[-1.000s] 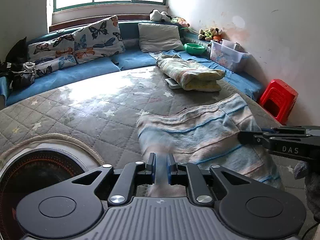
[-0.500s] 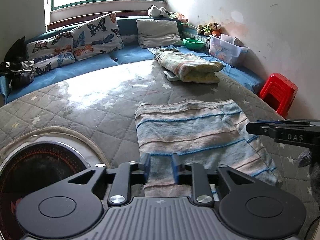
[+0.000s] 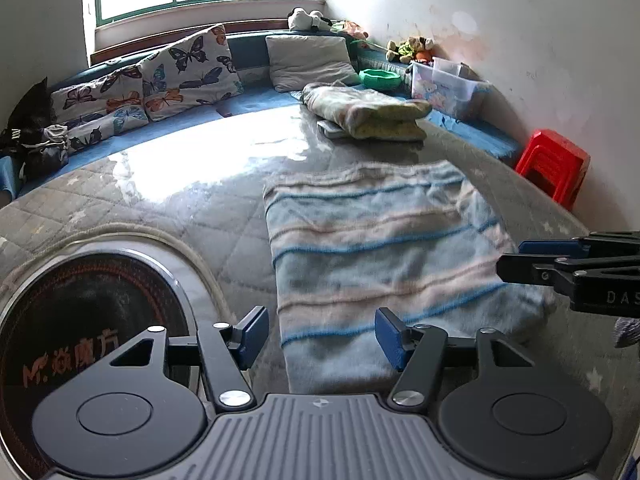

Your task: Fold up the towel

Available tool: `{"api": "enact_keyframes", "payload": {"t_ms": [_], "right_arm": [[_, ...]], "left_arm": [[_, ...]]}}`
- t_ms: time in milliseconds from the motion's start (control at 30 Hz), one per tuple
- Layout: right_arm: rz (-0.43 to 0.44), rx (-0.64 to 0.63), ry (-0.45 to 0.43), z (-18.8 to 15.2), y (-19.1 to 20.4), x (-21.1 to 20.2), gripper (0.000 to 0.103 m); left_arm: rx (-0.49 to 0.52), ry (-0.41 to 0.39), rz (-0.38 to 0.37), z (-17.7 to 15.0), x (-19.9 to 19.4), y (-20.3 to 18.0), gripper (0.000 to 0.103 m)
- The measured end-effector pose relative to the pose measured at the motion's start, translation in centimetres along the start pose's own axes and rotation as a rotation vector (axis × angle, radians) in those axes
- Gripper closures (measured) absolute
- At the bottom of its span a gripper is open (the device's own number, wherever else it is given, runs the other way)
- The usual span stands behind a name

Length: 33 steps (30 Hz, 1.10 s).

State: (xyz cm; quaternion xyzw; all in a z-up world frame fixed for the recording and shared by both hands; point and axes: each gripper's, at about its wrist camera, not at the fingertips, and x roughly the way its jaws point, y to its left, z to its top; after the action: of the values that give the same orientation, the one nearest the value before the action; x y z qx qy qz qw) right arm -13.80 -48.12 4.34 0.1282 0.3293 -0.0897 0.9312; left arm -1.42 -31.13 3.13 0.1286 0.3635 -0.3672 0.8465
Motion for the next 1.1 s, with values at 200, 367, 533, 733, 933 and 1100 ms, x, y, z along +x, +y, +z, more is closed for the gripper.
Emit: {"api": "enact_keyframes", "payload": {"t_ms": [200, 367, 533, 733, 933, 1100], "right_arm": [[-0.042, 0.056, 0.050, -2.4, -1.2, 0.0, 0.063], [-0.068, 0.073, 0.016, -2.7, -1.7, -1.7, 0.063], [-0.064, 0.073, -0.044, -1.7, -0.9, -2.2, 0.063], [-0.043, 0.065, -0.021, -1.8, 1.0, -1.2, 0.061], [-0.057, 0.062, -0.016, -2.6, 1.9, -1.7, 0.054], [-0.069, 0.059, -0.012, -3.1, 2.7, -2.1, 0.048]], "left_arm": [[-0.015, 0.023, 0.022, -1.0, 0.2, 0.8, 0.041], [-0.044, 0.023, 0.033, -1.7, -0.3, 1.7, 0.039], [-0.062, 0.024, 0.030, -2.3, -1.0, 1.6, 0.035], [-0.061, 0.026, 0.018, -3.1, -2.0, 0.9, 0.023], [-0.066, 0.026, 0.014, -3.8, -2.6, 0.5, 0.012], [-0.069, 0.029, 0.006, -4.3, -3.0, 0.2, 0.006]]}}
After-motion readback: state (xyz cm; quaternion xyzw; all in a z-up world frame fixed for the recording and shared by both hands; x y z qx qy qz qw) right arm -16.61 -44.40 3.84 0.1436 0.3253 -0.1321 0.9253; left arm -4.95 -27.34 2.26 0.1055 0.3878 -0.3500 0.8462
